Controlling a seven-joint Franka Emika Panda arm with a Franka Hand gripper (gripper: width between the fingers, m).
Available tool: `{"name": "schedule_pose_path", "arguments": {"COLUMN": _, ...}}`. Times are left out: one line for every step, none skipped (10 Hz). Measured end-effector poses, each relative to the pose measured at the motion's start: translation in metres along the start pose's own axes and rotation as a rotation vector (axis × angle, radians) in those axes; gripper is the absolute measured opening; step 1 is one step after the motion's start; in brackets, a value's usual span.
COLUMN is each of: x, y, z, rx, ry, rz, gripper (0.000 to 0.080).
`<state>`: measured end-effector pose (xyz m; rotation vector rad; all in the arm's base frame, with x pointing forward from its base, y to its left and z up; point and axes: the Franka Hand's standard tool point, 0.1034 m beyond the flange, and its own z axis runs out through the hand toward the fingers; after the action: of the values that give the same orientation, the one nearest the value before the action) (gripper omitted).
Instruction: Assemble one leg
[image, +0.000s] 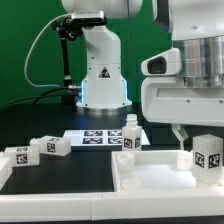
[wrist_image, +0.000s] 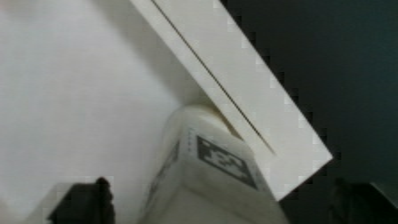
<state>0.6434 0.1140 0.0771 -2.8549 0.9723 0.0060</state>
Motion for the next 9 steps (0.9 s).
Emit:
{"name": "schedule_pose_path", "arguments": {"x": 0.0003, "y": 0.0012, "z": 0.0009, "rx": -0.001, "ry": 0.0, "rz": -0.056, "gripper": 0.0641}}
{"name": "schedule_pose_path", "arguments": {"x": 0.0012, "y": 0.0022, "z": 0.0012, "rx": -0.003, "ry": 0.0, "rz": -0.132, "gripper": 0.0641}}
{"name": "schedule_pose_path", "arguments": {"x": 0.0018, "y": 0.0029, "z": 0.0011, "rx": -0.007, "ry": 0.002, "rz": -0.224, "gripper": 0.0648}}
{"name": "schedule_pose_path", "arguments": {"x": 0.0032, "y": 0.0039, "z": 0.0005, "rx": -0.027, "ry": 0.01, "rz": -0.404, "gripper": 0.0648}}
{"name": "schedule_pose_path", "arguments": {"x": 0.0049, "y": 0.0034, "z": -0.0012, "rx": -0.047, "ry": 0.017, "rz": -0.594, "gripper": 0.0649}}
{"name": "schedule_pose_path", "arguments": {"x": 0.0052, "y": 0.0038, "z": -0.0008, "rx": -0.047, "ry": 0.017, "rz": -0.582, "gripper": 0.0649}}
{"name": "schedule_pose_path", "arguments": {"x": 0.0051, "y": 0.0039, "z": -0.0006, "rx": -0.047, "ry": 0.018, "rz": -0.542, "gripper": 0.0649}}
{"name": "schedule_pose_path", "arguments": {"x": 0.0052, "y": 0.0041, "z": -0.0006, "rx": -0.047, "ry": 0.018, "rz": -0.544, "gripper": 0.053}}
{"name": "schedule_pose_path", "arguments": {"x": 0.005, "y": 0.0039, "z": -0.0005, "rx": -0.045, "ry": 0.019, "rz": -0.48, "gripper": 0.053}}
